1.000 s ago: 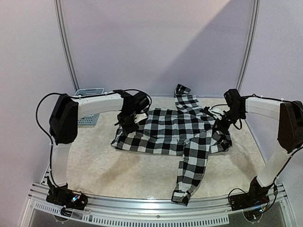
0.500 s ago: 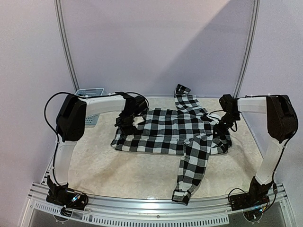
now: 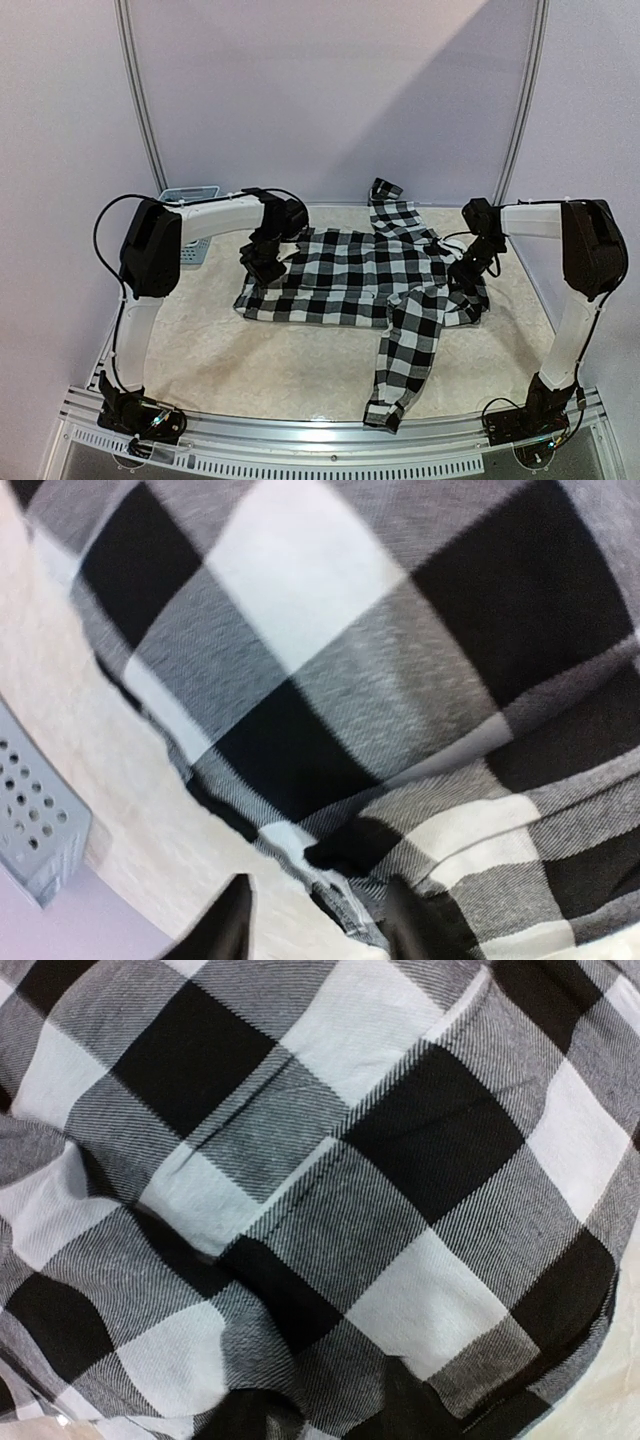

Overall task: Fold and stack the mixed laundry pile
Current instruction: Fold the flattened shirt at the center of the board.

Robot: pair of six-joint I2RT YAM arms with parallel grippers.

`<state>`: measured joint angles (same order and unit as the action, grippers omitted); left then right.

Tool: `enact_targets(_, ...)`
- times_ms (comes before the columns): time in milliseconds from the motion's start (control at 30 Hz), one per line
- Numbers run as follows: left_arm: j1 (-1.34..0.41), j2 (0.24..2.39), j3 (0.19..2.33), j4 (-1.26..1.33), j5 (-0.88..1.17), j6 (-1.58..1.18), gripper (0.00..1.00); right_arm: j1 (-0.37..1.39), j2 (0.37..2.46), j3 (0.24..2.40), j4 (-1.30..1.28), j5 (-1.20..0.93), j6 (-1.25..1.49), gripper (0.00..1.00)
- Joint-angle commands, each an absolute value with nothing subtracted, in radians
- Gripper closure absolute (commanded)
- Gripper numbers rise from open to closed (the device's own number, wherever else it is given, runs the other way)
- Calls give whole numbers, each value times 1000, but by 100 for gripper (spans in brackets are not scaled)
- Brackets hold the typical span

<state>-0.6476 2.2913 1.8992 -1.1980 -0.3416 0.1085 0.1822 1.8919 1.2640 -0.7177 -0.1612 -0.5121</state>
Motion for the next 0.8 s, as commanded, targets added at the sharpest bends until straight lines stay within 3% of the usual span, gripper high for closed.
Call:
enact_targets(0, -643, 2202, 1927, -1268, -409, 43, 47, 172, 1786, 1288, -772, -109, -488, 51)
enact_targets(100, -673, 2087, 1899, -1239, -402, 28, 42, 168, 1691, 1300, -854, -102, -490, 43)
enact_targets(333, -842, 1777, 1625, -933, -257, -26, 30, 207, 1470, 1172, -980, -356, -630, 42)
enact_targets(567, -886, 1701, 1388, -713, -105, -244, 27, 637, 1232, 881, -959, -350, -835, 39)
enact_targets(767, -884, 1748, 1333, -658, -179, -251, 27, 898, 1197, 888, -958, -364, -842, 38)
